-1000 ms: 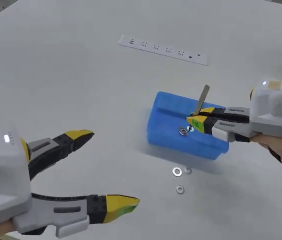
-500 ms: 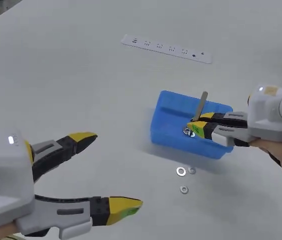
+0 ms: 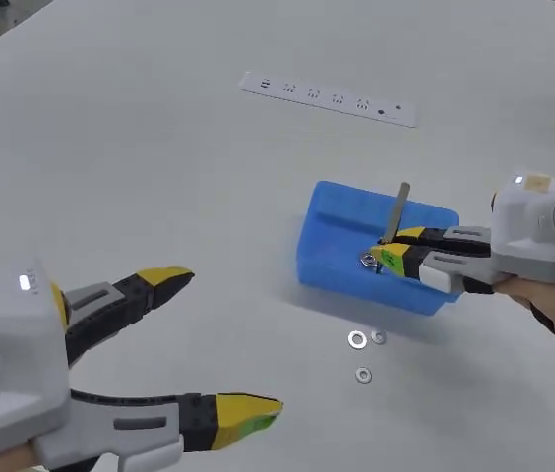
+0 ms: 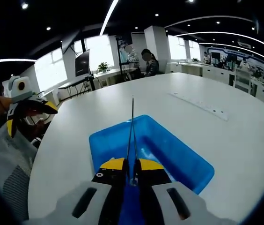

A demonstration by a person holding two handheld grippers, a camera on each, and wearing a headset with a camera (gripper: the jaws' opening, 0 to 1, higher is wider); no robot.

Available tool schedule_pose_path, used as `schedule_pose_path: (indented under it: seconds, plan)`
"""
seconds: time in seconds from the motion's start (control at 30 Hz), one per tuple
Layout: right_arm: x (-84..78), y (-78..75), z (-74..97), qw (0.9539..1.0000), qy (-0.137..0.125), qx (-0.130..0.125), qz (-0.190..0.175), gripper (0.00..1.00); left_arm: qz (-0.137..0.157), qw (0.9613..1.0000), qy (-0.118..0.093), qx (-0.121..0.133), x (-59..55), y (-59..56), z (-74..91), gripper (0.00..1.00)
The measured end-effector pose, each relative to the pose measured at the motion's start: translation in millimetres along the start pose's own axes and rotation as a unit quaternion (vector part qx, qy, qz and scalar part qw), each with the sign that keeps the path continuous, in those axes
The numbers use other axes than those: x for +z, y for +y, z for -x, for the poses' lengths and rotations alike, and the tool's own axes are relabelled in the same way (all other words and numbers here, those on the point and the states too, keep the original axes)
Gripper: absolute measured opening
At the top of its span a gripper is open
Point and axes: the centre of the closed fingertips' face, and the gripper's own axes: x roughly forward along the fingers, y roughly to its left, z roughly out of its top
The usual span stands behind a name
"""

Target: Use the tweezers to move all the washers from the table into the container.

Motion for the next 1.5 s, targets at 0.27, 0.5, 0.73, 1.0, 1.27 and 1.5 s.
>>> schedule_pose_path:
  seconds: [0.27, 0.5, 0.73, 1.0, 1.27, 1.5]
  plan:
    - [1.3, 1.1, 1.8, 0.9999, -0.002, 0.0, 0.015, 0.08, 0.004, 1.0, -0.002, -0.004, 1.0, 0.0, -4.5, 0.89]
    - [3.2, 2.6, 3.3, 0.9995, -0.002, 0.005, 0.031, 0.08, -0.008, 0.9996, -0.016, -0.021, 20.0, 12.0, -25.7, 0.88]
    - [8.3, 8.1, 6.8, 0.9985, 0.0, 0.017, 0.052, 0.08, -0.035, 0.9967, -0.043, -0.059, 57.7, 25.0, -72.0, 0.84]
    - [13.4, 14.3, 5.9, 0.9953, 0.005, 0.034, 0.091, 0.08, -0.041, 0.9893, -0.061, -0.126, 92.9, 21.0, -136.8, 0.7]
    - [22.2, 21.4, 10.5, 0.9921, -0.004, 0.053, 0.114, 0.08, -0.084, 0.9726, -0.043, -0.212, 94.0, 1.0, -151.2, 0.37]
    - [18.7, 26.8, 10.4, 0.9912, -0.001, 0.062, 0.117, 0.08, -0.095, 0.9687, -0.042, -0.225, 95.8, 0.5, -149.7, 0.24]
